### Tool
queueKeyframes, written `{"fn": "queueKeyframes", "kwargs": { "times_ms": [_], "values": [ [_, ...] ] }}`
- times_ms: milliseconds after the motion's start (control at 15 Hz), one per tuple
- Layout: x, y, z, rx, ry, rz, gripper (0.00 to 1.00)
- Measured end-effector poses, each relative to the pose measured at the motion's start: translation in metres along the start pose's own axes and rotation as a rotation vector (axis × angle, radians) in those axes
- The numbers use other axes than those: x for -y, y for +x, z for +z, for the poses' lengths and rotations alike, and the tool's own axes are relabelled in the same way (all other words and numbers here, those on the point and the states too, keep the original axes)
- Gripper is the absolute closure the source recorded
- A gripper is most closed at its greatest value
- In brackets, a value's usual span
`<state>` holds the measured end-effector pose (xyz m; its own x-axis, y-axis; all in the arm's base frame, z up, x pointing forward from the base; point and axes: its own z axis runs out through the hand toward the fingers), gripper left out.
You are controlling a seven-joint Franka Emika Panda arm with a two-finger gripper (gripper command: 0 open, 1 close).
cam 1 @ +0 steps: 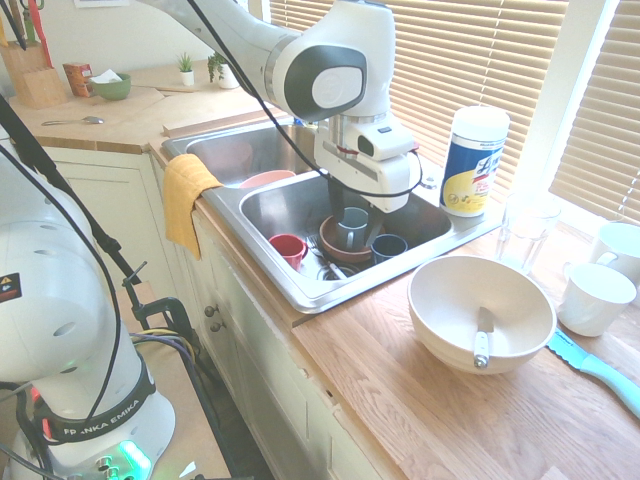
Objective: Put the knife into the sink
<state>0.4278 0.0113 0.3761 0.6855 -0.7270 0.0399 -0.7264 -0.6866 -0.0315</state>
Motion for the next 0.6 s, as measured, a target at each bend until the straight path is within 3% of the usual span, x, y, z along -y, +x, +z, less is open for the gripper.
{"fn": "queueKeyframes", "kwargs": {
  "times_ms": [267, 600],
  "values": [
    [0.001, 0.001, -0.001, -0.009, -0.009, -0.043, 0.0],
    [-0.036, 0.051, -0.042, -0.014, -0.138, -0.328, 0.0]
  ]
}}
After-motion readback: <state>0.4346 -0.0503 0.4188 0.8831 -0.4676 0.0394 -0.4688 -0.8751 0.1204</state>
